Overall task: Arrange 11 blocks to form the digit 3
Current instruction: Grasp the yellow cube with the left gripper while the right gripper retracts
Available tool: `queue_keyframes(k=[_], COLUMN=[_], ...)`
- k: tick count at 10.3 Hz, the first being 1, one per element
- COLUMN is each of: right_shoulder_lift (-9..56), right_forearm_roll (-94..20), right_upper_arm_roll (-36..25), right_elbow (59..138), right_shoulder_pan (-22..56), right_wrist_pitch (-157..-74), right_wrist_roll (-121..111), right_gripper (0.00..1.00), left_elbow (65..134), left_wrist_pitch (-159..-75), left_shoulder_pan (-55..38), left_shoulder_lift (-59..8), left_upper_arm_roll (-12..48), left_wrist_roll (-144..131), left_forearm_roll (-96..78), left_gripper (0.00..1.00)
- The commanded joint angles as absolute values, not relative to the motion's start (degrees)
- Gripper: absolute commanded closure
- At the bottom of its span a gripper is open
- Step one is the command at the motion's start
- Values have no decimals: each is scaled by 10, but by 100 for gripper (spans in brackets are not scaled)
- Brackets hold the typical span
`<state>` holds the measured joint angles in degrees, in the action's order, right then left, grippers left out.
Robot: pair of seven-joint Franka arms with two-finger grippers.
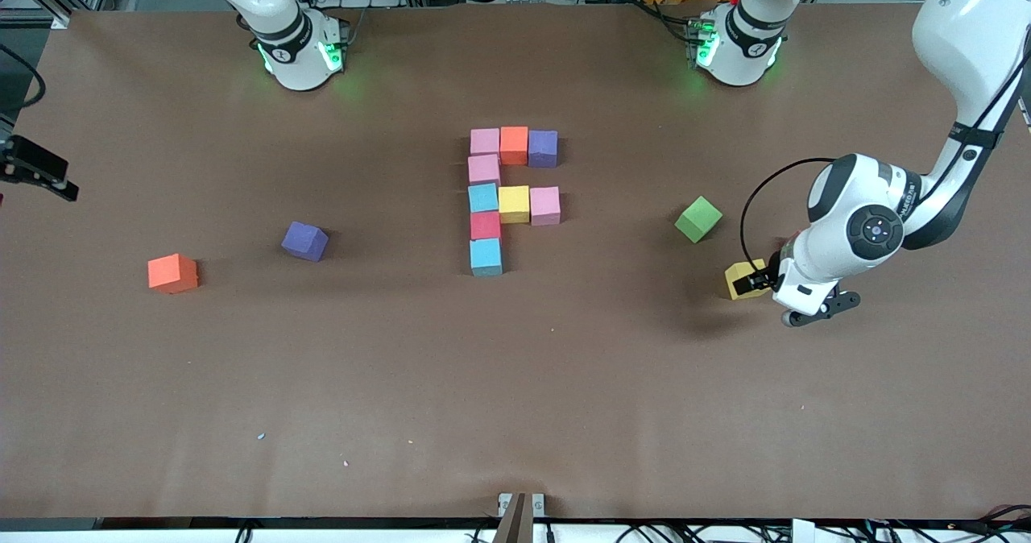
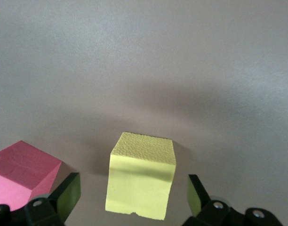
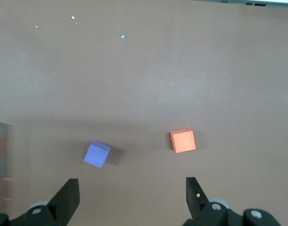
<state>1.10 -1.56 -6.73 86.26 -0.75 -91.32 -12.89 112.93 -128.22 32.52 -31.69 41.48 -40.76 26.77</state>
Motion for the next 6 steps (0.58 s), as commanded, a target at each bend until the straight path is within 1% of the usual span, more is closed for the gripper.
queue_keyframes(k=[1,3,5,6], right_shoulder_lift=[-10,-12,-2,4], right_forearm_roll=[-27,-25,-25,-17], right_upper_arm_roll=[-67,-65,-67,-66], right_elbow=[870,871,869,868], right_shoulder_pan=[-10,-9,-11,-9], right_wrist_pitch=[-890,-886,-850,-848], right_wrist_roll=[-109,-79,-85,-85], right_gripper=[0,0,0,0], left_elbow=[1124,1123,1122,1121], left_wrist_pitch=[-1278,-1282,-1283,-1283], left_shoulder_pan=[325,325,325,324], left_shoulder_lift=[-336,-347,-360,-366], left_upper_arm_roll=[416,415,408,403], left_wrist_roll=[-396,-396,-397,-396], left_forearm_roll=[280,281,302,303], left_gripper=[0,0,0,0])
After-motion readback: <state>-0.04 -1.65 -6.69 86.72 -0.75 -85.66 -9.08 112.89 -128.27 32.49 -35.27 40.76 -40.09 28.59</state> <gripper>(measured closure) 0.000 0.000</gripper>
